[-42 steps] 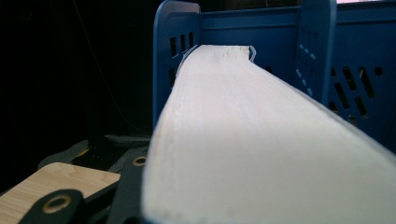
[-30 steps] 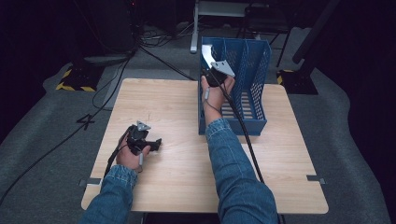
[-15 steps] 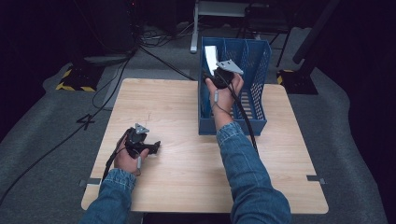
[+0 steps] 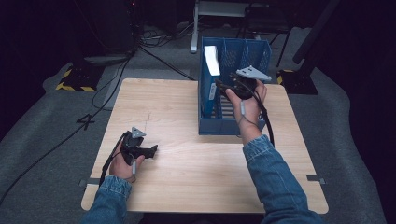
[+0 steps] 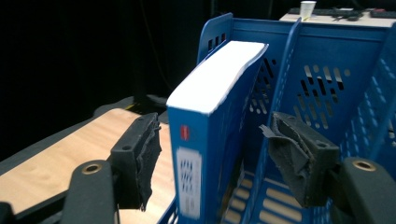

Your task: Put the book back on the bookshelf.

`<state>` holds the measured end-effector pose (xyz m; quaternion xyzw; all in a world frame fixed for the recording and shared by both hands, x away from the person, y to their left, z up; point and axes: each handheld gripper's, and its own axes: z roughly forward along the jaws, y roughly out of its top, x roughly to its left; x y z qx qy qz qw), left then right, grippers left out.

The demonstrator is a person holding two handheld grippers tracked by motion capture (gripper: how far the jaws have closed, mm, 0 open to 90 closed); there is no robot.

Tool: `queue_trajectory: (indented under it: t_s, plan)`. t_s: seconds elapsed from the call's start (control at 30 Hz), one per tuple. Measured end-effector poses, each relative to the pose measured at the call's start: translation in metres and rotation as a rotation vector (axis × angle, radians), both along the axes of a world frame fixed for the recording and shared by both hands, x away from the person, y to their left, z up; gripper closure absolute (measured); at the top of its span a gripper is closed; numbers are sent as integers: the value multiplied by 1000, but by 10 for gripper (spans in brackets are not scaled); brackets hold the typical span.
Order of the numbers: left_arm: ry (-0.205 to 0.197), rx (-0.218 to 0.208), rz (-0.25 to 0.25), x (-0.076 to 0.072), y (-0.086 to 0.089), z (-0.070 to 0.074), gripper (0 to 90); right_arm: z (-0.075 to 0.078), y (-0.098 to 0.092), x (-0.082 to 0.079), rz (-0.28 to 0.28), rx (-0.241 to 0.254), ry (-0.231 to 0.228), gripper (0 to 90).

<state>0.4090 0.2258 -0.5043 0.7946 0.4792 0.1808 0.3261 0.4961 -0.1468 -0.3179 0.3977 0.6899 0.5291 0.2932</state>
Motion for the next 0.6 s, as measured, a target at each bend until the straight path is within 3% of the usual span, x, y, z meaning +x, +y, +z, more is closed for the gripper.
queue_trajectory:
  t_s: [0.03, 0.07, 0.13, 0.2, 0.6]
  plan:
    - [0, 0, 0, 0, 0, 0, 160, 0, 0, 0, 0, 0, 0, 352]
    - [0, 0, 0, 0, 0, 0, 159, 4, -13, -12, 17, 1, 10, 351]
    - [0, 1, -2, 0, 0, 0, 157, 6, -23, -21, 29, 6, 15, 350]
    - [-2, 0, 0, 1, 0, 0, 156, 7, -26, -24, 31, 3, 19, 350]
    - [0, 0, 8, 3, -1, 0, 142, -1, -79, -65, 68, -83, 92, 354]
